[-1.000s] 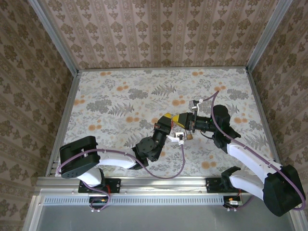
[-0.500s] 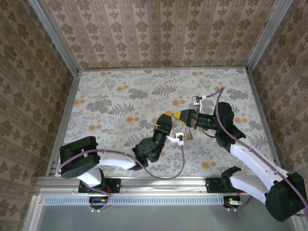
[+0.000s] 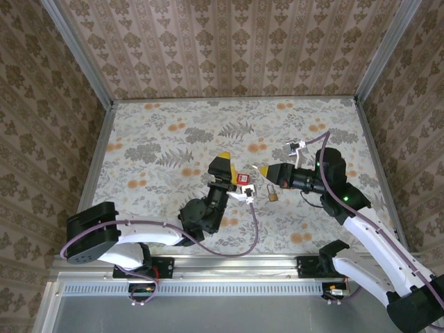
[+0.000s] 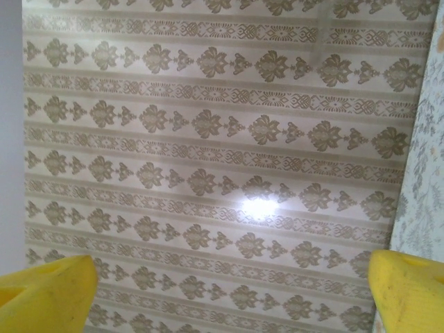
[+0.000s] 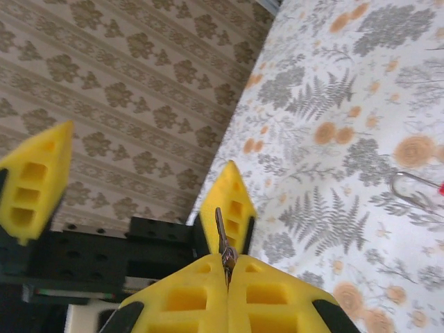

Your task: Unlock with the key

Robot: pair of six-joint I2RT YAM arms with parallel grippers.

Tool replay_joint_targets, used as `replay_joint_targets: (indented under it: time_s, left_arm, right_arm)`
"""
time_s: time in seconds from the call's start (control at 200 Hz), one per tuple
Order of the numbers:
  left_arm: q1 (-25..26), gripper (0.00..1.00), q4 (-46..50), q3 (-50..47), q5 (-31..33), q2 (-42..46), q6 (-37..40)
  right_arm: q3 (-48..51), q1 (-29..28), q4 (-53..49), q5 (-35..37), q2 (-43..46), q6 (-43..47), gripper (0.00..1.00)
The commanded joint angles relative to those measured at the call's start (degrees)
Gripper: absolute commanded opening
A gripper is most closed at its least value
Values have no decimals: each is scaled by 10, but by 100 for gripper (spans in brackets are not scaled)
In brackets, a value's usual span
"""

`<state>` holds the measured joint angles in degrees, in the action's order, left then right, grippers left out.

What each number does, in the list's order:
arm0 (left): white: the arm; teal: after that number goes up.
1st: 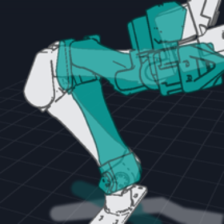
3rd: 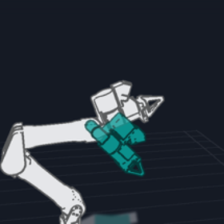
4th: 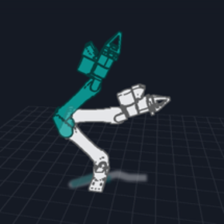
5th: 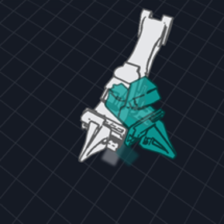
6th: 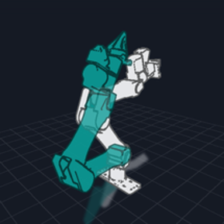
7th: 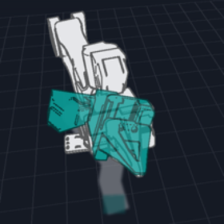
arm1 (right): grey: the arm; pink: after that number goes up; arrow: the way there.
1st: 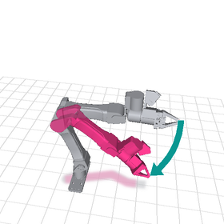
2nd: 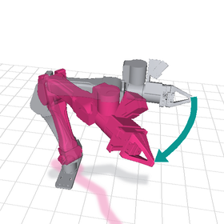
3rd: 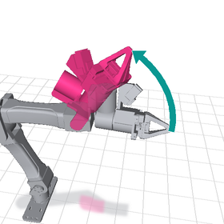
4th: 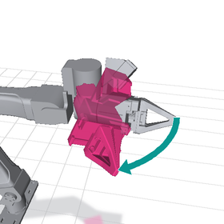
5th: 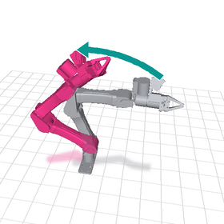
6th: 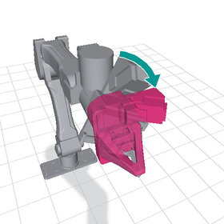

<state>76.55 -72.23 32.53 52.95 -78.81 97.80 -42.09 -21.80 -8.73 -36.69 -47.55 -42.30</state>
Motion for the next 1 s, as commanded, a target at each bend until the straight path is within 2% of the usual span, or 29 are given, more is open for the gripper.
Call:
replay_joint_targets:
  time_s: [0.0,0.08,0.125,0.165,0.215,0.26,0.33,0.39,0.49,0.675,0.745,0.83,0.995]
  left_arm:
    - [-17,100,-6,10,29,36,-100]
    - [-37,100,57,25,42,63,-202]
    - [-51,100,183,46,42,84,-288]
    - [-65,100,316,70,29,104,-395]
    - [-90,99,498,111,-18,125,-540]
    - [-119,94,627,147,-90,136,-658]
    - [-164,86,709,183,-178,132,-762]
    - [-183,84,746,207,-261,113,-782]
    - [-187,79,792,266,-329,42,-812]
    - [-204,76,860,384,-522,-100,-842]
    - [-207,74,875,424,-561,-151,-844]
    - [-216,73,897,475,-637,-207,-856]
    - [-222,65,950,586,-757,-318,-882]
  right_arm:
    - [-18,2,-72,44,6,62,5]
    - [-20,4,-93,64,6,74,5]
    - [-22,4,-107,76,4,81,5]
    - [-22,4,-121,91,4,86,5]
    - [-21,5,-139,112,4,91,5]
    - [-17,5,-150,127,7,94,5]
    - [-6,5,-161,140,14,94,5]
    - [1,6,-172,153,20,93,5]
    - [6,6,-202,185,35,93,5]
    - [17,7,-252,223,64,82,6]
    - [20,8,-269,232,74,82,6]
    - [22,9,-285,238,91,79,6]
    - [31,9,-308,239,118,70,6]
